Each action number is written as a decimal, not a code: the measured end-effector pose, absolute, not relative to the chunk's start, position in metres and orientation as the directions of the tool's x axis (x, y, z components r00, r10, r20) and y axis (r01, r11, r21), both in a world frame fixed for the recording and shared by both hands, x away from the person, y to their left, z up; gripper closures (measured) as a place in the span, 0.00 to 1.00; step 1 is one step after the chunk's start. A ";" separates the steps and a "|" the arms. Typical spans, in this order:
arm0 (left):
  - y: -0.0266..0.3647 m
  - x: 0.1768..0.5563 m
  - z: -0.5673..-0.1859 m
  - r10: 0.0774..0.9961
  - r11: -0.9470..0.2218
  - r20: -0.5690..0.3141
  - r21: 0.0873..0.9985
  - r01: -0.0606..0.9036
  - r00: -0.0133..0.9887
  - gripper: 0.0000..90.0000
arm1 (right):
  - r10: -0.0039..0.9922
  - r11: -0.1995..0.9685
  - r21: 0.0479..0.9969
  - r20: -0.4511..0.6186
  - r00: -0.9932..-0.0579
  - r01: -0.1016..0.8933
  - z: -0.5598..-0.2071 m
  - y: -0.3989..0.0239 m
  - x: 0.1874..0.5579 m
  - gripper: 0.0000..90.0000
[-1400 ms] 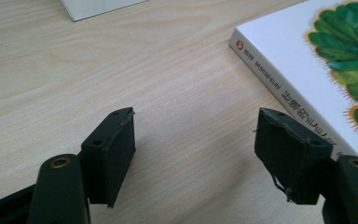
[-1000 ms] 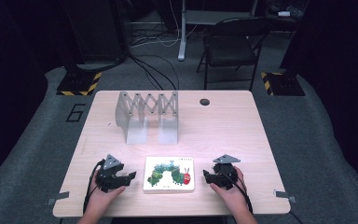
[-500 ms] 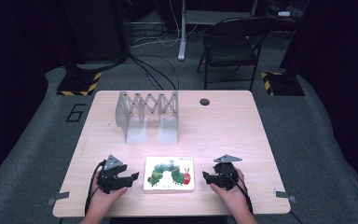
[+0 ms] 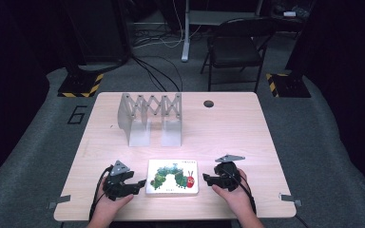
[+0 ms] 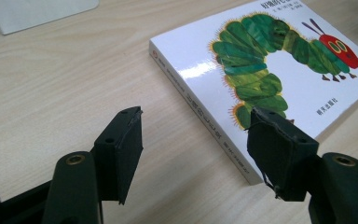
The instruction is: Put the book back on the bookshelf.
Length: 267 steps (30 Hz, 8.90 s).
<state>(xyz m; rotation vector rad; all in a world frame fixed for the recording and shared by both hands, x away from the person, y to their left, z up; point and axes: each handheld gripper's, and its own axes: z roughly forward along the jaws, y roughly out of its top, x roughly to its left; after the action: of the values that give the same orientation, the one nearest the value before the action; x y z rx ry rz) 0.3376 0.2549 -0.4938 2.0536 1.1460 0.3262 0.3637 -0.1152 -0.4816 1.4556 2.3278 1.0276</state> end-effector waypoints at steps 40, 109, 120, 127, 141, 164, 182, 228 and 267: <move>0.242 0.319 -0.508 0.742 -0.384 -0.115 0.734 0.560 0.660 0.39 | 0.813 0.187 0.568 0.369 -0.450 0.802 -0.481 -0.080 0.418 0.59; 0.220 0.311 -0.527 0.708 -0.467 -0.011 0.743 0.480 0.706 0.33 | 0.796 0.066 0.450 0.515 -0.319 0.890 -0.507 -0.081 0.445 0.59; 0.216 0.310 -0.528 0.706 -0.484 0.010 0.737 0.473 0.708 0.29 | 0.790 0.053 0.455 0.525 -0.316 0.889 -0.505 -0.084 0.444 0.62; 0.216 0.310 -0.527 0.704 -0.485 0.001 0.731 0.479 0.710 0.27 | 0.783 0.038 0.459 0.538 -0.311 0.888 -0.503 -0.085 0.444 0.62; 0.215 0.309 -0.528 0.710 -0.474 0.000 0.740 0.477 0.705 0.27 | 0.803 0.056 0.452 0.509 -0.309 0.890 -0.505 -0.080 0.445 0.60; 0.215 0.309 -0.529 0.706 -0.478 0.003 0.740 0.473 0.708 0.27 | 0.809 0.048 0.438 0.510 -0.293 0.898 -0.506 -0.077 0.447 0.59; 0.215 0.310 -0.529 0.704 -0.477 -0.001 0.741 0.473 0.711 0.25 | 0.807 0.032 0.444 0.517 -0.285 0.896 -0.506 -0.080 0.446 0.65; 0.196 0.312 -0.529 0.808 -0.408 0.004 0.726 0.554 0.589 0.15 | 0.784 0.032 0.496 0.527 -0.330 0.868 -0.475 -0.083 0.436 0.69; 0.184 0.326 -0.527 0.810 -0.445 0.065 0.716 0.538 0.583 0.02 | 0.754 0.035 0.523 0.546 -0.366 0.851 -0.457 -0.082 0.427 0.69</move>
<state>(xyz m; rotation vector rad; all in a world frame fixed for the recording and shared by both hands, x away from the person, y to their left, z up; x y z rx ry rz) 0.3259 0.1843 -0.5269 2.1557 1.0668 0.5332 0.4273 -0.0822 -0.4570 1.8282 2.3418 1.3433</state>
